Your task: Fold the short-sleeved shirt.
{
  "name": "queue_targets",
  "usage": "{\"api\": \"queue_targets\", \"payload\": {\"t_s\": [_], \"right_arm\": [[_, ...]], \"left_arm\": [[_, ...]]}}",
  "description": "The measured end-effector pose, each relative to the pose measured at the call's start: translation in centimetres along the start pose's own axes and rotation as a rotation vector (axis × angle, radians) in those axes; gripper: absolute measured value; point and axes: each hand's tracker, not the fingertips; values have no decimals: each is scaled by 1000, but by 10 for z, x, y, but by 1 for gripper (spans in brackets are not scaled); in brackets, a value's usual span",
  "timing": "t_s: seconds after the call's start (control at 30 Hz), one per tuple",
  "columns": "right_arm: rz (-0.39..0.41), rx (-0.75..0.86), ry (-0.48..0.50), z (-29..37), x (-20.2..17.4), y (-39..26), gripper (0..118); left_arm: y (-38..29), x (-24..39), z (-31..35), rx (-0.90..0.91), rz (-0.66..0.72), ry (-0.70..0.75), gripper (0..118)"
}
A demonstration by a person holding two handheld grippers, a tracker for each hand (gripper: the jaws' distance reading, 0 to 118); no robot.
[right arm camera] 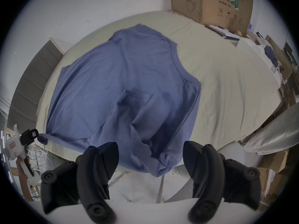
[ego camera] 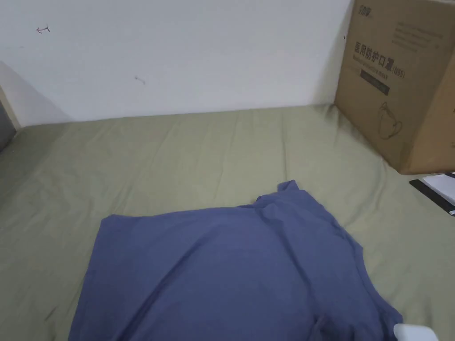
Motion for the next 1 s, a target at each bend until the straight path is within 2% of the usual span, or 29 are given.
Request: {"api": "queue_targets", "payload": {"t_s": [0.1, 0.13, 0.17, 0.2, 0.23, 0.27, 0.3, 0.33, 0.4, 0.43, 0.5, 0.6, 0.63, 0.7, 0.77, 0.8, 0.83, 0.87, 0.9, 0.93, 0.97, 1.0], "right_arm": [[-14, 68, 18, 18, 1, 4, 86], [-15, 100, 23, 26, 0, 5, 80], [-13, 136, 41, 35, -2, 7, 67], [-11, 178, 68, 44, -4, 7, 42], [-17, 218, 83, 52, -5, 7, 23], [-27, 256, 104, 61, -6, 7, 23], [-43, 279, 127, 67, -6, 7, 18], [-54, 292, 148, 70, -11, 4, 9], [-52, 280, 158, 69, -10, 2, 0], [-38, 273, 144, 66, -11, 0, 0], [10, 233, 86, 54, -14, -6, 0], [-5, 204, 103, 41, -15, -11, 0], [-15, 195, 106, 38, -14, -13, 0], [-25, 182, 92, 33, -13, -15, 0], [-32, 170, 81, 30, -9, -17, 0], [-37, 164, 79, 28, -7, -17, 0], [-44, 158, 77, 27, -4, -18, 0], [-51, 154, 75, 27, -1, -19, 0], [-60, 151, 68, 26, 1, -19, 0], [-69, 148, 55, 26, 4, -20, 0], [-70, 149, 49, 26, 6, -22, 0], [-69, 148, 44, 27, 10, -23, 8]], "left_arm": [[4, -3, 17, 14, 18, 17, 102], [4, -3, 24, 21, 25, 21, 98], [4, -2, 33, 38, 34, 10, 91], [2, -3, 41, 56, 38, -12, 72], [-1, -3, 47, 86, 50, -40, 53], [-4, -5, 52, 84, 54, -32, 53], [-7, -4, 54, 83, 54, -29, 47], [-10, -5, 53, 83, 54, -25, 34], [-17, -7, 47, 73, 53, -13, 3], [-18, -8, 43, 56, 60, -7, 0], [-21, -13, 35, 8, 69, -39, 0], [-20, -14, 23, 5, 63, -22, 0], [-18, -14, 18, -12, 32, -9, 4], [-13, -12, 7, -18, 12, 16, 25], [-8, -14, -7, -22, 15, -5, 38], [-5, -14, -15, -32, 17, -13, 52], [-4, -15, -23, -56, 20, -11, 53], [-3, -16, -30, -75, 29, -18, 53], [-3, -15, -36, -111, 40, -17, 41], [-5, -15, -38, -110, 52, -23, 10], [-8, -15, -38, -113, 63, -49, 0], [-9, -12, -37, -148, 84, -81, 0]]}}
